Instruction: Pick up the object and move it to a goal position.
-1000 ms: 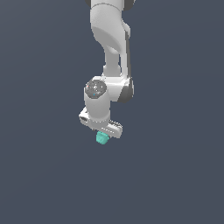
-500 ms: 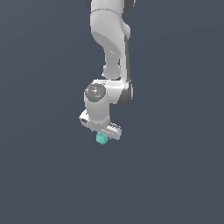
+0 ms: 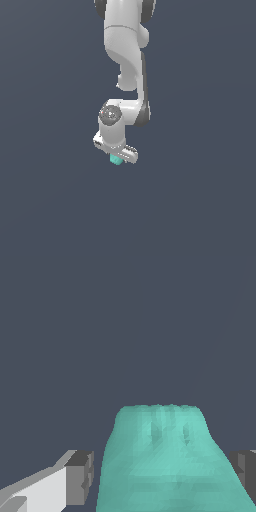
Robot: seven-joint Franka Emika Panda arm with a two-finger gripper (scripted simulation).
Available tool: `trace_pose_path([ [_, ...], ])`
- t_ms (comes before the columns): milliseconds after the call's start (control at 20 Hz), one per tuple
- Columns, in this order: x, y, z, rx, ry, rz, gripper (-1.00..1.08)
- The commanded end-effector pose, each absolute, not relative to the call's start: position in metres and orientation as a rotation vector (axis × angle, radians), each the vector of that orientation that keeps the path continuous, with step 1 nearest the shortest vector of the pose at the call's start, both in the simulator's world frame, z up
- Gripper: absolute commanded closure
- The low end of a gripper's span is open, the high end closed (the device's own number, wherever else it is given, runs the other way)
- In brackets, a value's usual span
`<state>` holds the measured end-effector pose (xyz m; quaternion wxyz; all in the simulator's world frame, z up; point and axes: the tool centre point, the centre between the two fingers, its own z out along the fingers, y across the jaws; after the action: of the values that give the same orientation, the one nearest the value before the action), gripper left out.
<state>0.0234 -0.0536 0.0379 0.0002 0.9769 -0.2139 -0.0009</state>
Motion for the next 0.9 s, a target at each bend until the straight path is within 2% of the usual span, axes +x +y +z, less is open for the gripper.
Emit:
trace_pose_path([
  [0,0.0244,-0.0537,0.0372,3.069,-0.672,0.000,1.08],
  [850,0.0177,-0.0447,0.0379,3.069,-0.672,0.000,1.08],
])
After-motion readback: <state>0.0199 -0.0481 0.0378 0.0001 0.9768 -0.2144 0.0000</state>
